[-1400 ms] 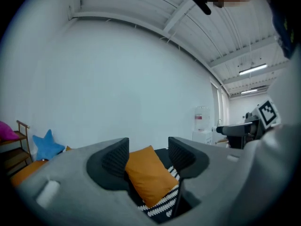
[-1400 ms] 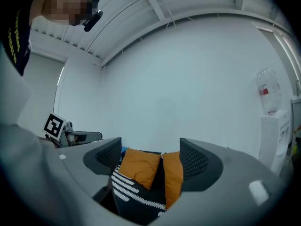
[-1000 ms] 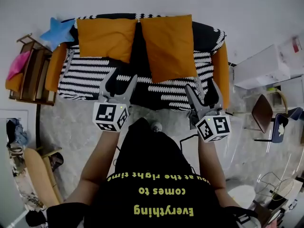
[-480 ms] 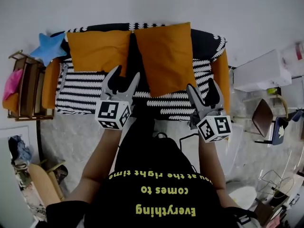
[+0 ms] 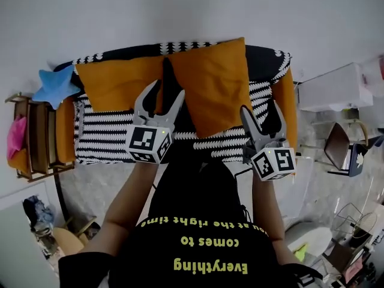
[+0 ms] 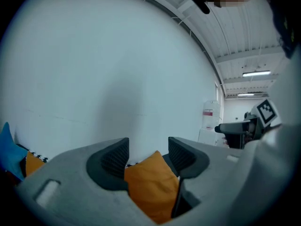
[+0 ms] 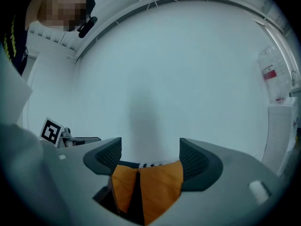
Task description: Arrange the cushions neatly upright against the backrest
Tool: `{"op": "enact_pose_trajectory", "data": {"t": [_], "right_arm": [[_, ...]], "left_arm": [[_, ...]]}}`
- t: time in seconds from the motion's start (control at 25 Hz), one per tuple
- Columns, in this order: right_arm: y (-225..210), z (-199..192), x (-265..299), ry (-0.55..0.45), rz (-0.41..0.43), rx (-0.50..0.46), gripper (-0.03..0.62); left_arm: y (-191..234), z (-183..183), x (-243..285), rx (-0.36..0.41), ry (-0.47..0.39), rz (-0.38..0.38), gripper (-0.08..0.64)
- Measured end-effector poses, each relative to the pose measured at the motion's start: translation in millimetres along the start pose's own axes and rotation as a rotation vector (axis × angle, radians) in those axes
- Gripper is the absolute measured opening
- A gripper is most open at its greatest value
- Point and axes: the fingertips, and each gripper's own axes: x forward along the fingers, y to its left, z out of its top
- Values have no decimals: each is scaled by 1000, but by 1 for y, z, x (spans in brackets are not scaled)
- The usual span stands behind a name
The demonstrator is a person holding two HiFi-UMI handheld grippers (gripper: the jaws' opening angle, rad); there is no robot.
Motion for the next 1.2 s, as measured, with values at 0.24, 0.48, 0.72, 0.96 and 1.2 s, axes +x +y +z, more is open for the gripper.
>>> {"op": "enact_pose_trajectory", "data": {"t": [0.24, 0.48, 0.72, 0.96, 1.2], "right_arm": [[-30, -20, 18, 66, -40, 30, 382], [-46, -49, 45, 127, 12, 55, 383], [-73, -78, 57, 182, 38, 90, 383], [-113, -114, 72, 233, 47, 123, 388], [-158, -159, 80, 273, 6, 154, 394]], "left_arm": [[14, -16, 36, -28, 48, 7, 259], [22, -35, 70, -18, 89, 38, 267], [25, -52, 105, -25, 120, 71, 282], [23, -76, 147, -46, 147, 86, 307], [29, -108, 184, -46, 191, 116, 331]]}}
